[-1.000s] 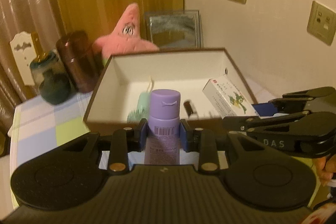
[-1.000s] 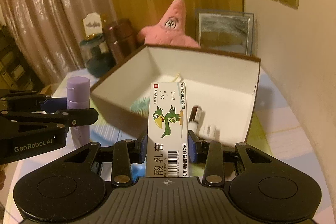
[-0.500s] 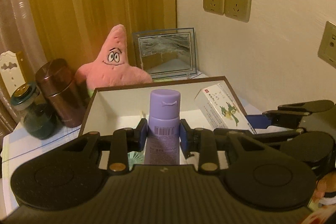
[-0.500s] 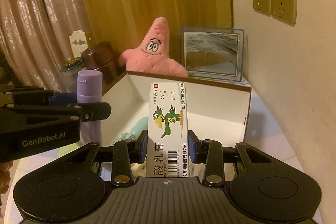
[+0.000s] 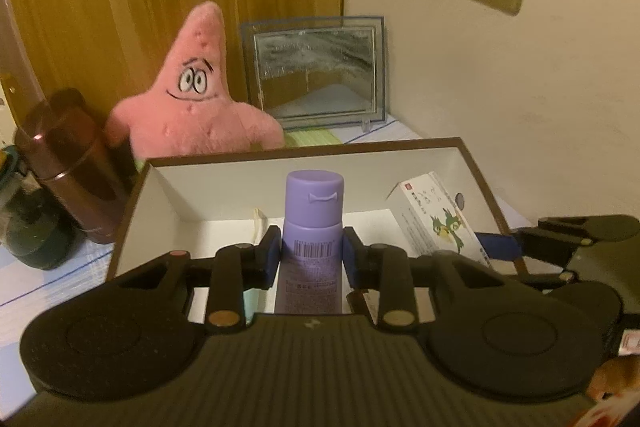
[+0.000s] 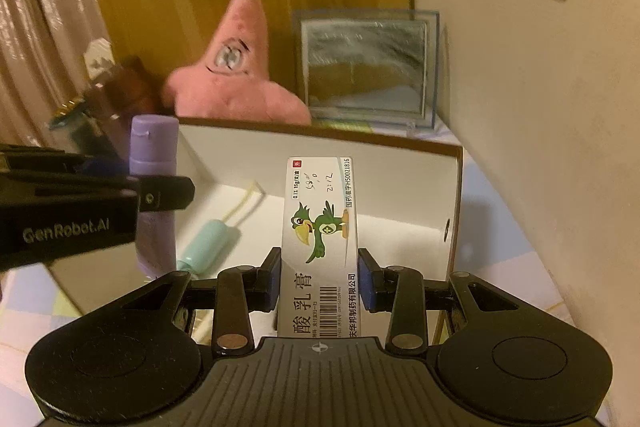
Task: Organize rigid objects
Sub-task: 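Lift the purple bottle and ointment box and carry both over the brown box, then open the left gripper to drop the purple bottle while the right gripper releases the ointment box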
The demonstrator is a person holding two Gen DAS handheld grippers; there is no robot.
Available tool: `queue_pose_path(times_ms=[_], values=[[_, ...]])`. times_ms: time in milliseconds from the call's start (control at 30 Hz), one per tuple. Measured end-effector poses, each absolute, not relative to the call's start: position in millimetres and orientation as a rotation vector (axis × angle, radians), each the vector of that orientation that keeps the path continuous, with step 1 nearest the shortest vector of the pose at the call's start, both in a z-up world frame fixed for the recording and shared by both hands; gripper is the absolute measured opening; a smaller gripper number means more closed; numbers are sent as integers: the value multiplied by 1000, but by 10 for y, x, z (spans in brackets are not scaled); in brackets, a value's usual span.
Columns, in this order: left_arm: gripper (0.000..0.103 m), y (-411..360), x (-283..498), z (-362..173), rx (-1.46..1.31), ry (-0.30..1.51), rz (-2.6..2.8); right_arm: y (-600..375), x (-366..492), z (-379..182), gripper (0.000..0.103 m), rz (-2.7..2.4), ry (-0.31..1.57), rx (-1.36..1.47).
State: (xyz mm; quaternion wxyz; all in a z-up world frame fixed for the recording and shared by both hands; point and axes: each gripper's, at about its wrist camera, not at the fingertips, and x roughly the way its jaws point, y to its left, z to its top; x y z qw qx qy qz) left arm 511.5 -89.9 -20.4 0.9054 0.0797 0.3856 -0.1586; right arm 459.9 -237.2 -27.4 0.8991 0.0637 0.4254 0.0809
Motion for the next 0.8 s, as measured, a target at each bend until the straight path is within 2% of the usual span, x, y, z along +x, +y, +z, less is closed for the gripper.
queue_pose_path(times_ms=[633, 733, 800], values=[[29, -980, 5712, -873, 187, 972, -306, -2375, 4967, -559, 38, 147, 948, 76], [39, -966, 5749, -889, 203, 972, -288, -2372, 4975, -559, 38, 145, 948, 77], [39, -941, 5756, -885, 208, 962, -288, -2372, 4981, -555, 38, 142, 947, 78]])
